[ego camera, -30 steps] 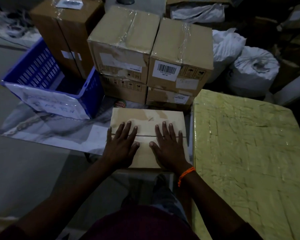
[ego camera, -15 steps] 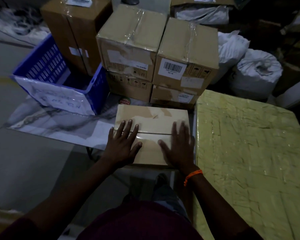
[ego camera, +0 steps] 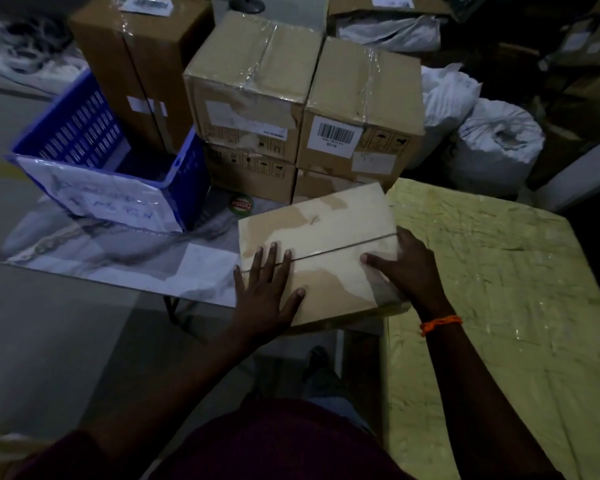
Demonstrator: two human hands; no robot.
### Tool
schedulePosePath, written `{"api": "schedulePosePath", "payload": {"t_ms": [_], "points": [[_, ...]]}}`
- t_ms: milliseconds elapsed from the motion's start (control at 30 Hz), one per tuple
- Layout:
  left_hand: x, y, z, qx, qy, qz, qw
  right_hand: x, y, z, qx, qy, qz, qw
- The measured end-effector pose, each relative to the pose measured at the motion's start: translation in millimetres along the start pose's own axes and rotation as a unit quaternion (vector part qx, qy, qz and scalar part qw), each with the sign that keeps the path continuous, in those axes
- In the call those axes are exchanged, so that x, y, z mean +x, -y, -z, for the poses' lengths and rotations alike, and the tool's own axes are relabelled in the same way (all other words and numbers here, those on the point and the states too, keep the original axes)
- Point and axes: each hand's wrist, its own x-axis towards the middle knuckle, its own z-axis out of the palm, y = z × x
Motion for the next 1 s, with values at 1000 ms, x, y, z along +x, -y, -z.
{"api": "schedulePosePath", "payload": {"t_ms": [1000], "points": [[3.4,54.9,131.9,-0.019,-0.228,-0.181,0.956,-20.2,106.9,-47.8,-0.075,0.176,0.441,0.877]]}}
